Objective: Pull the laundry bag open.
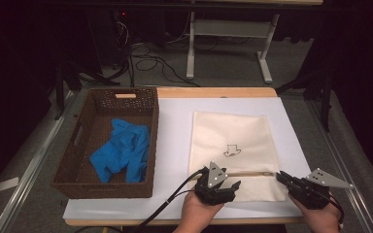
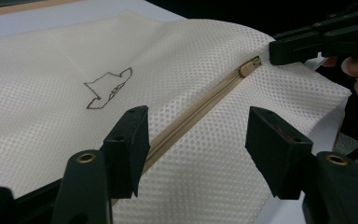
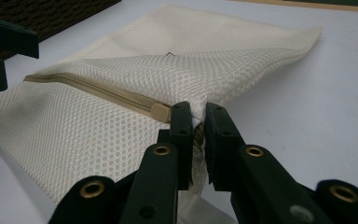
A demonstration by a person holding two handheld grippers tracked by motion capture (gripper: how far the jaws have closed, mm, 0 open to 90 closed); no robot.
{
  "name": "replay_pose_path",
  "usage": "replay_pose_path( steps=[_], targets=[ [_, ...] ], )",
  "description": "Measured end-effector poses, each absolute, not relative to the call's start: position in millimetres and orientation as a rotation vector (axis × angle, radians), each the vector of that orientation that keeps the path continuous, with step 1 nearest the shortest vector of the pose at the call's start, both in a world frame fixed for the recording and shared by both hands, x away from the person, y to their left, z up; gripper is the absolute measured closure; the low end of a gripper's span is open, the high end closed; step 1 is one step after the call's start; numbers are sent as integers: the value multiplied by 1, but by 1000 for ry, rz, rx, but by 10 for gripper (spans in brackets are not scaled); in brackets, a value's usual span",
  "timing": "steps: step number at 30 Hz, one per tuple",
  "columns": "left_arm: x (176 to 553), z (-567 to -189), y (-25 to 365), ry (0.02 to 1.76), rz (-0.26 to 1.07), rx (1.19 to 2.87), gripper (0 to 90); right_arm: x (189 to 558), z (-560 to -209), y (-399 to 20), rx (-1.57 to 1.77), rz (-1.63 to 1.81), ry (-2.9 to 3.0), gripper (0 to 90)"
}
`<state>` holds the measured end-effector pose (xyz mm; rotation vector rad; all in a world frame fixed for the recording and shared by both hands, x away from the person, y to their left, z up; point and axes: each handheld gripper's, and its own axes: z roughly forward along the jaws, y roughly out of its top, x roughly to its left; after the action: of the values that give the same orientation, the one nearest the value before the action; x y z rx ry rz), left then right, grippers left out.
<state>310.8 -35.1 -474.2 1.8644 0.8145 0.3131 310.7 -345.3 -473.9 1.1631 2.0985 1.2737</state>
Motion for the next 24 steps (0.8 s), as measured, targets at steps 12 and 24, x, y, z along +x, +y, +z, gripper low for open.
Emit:
replay_pose_path(
  steps=[12, 24],
  targets=[
    [315, -473, -59, 768, 292, 1856, 423, 309, -471, -344, 1136, 1288, 2096, 838],
    [326, -483, -93, 754, 225, 1875, 484, 307, -468, -343, 1116, 1314, 2093, 840]
  ],
)
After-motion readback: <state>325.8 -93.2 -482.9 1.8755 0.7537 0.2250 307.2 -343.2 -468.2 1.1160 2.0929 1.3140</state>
